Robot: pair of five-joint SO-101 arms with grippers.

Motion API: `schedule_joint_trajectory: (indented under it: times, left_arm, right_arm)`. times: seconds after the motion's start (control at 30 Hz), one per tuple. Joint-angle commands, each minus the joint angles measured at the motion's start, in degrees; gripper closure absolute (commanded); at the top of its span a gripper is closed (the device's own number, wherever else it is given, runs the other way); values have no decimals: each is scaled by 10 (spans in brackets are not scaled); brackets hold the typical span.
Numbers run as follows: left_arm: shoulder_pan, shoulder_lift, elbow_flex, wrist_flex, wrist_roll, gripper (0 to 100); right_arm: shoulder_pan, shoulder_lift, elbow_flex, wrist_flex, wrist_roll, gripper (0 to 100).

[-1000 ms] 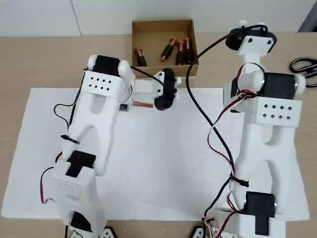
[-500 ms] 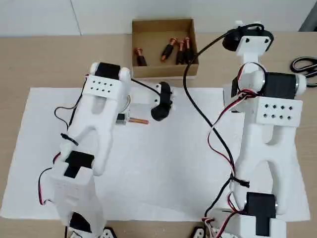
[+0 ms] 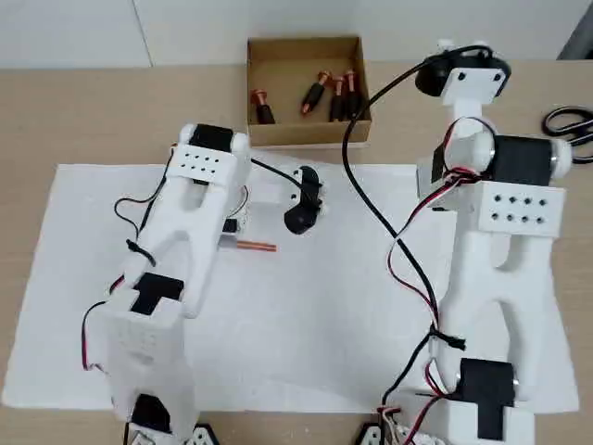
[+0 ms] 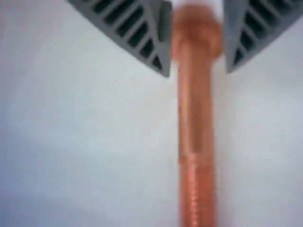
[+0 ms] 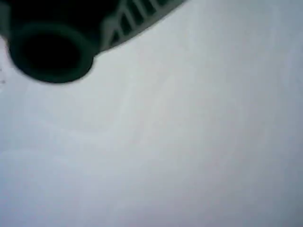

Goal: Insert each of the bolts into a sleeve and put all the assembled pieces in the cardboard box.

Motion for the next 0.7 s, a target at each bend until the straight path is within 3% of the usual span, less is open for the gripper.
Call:
schedule_joint_trajectory:
  times: [0.0, 0.13, 0.3, 0.4, 0.57, 0.67]
  left_arm:
    - [7, -8, -4, -18, -164, 924]
    - [7, -10, -44, -22, -95, 924]
    - [6, -10, -169, -22, 95, 924]
    - [6, -10, -234, -21, 287, 924]
    - [-39, -9, -325, 12, 708, 924]
    - [-62, -10, -332, 25, 862, 927]
  right_arm:
    - [-23, -32, -18, 6, 7, 995]
    - [-29, -32, -18, 6, 7, 995]
    - [-29, -32, -18, 2, 7, 995]
    - [-29, -32, -18, 2, 7, 995]
    - [-28, -32, -18, 2, 7, 995]
    - [-29, -32, -19, 0, 7, 995]
